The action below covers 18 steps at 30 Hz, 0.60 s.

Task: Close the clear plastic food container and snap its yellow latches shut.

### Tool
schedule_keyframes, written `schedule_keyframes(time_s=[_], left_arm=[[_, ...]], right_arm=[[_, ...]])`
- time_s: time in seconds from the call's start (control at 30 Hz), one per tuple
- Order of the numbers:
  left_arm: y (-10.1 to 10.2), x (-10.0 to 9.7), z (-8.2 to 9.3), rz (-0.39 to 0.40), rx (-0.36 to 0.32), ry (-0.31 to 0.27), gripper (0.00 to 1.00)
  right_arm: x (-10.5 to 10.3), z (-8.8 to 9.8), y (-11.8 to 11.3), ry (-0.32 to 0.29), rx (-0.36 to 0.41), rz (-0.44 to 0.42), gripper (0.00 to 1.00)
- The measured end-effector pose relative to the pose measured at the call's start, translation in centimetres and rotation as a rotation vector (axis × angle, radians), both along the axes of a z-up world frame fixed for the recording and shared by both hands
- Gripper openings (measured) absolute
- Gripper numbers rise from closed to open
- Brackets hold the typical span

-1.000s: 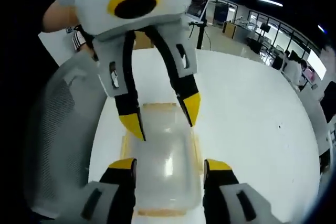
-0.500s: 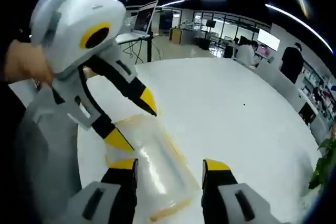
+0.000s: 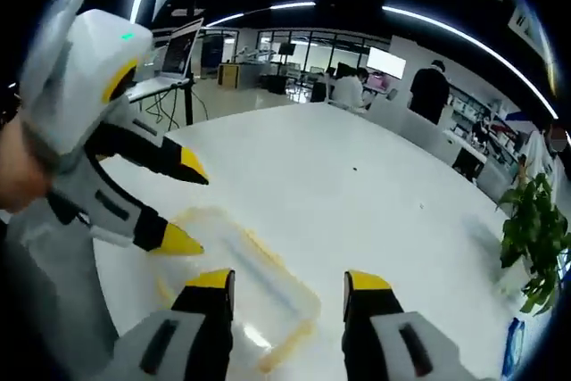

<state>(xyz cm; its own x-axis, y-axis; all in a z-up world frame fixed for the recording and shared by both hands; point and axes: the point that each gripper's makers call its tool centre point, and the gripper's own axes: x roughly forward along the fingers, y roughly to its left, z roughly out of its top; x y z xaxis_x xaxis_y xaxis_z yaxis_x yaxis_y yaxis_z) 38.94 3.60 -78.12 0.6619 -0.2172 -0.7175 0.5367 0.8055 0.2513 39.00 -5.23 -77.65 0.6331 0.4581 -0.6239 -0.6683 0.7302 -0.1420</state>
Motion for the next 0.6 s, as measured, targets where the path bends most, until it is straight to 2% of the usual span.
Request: schedule_keyframes(time_s=[0.1,0.27,0.43,0.47,0.6], left_arm=[[0.1,0.2,0.5,0.01,-0.013,-0.021,0.43],[0.0,0.1,0.4,0.0,-0.053,-0.026,0.47],[0.2,0.3,0.9,0.054,-0.185,-0.072,0.44],[0.4,0.4,1.2,0.08,-0.235,-0.088,0.44],[0.9,0.1,1.0,0.122,-0.315,-0.075,0.46]], right_arm=[[-0.2,-0.1,0.3,0.006,0.011,-0.002,0.47],[-0.4,-0.1,0.9,0.004,0.044,0.013,0.47],[-0.6,0.0,0.4,0.015,0.12,-0.02,0.47],[-0.6,0.0,0.2,0.012,0.133,-0.03,0.47],[-0.8,-0.1,-0.9,0.034,0.202,-0.1,0.48]])
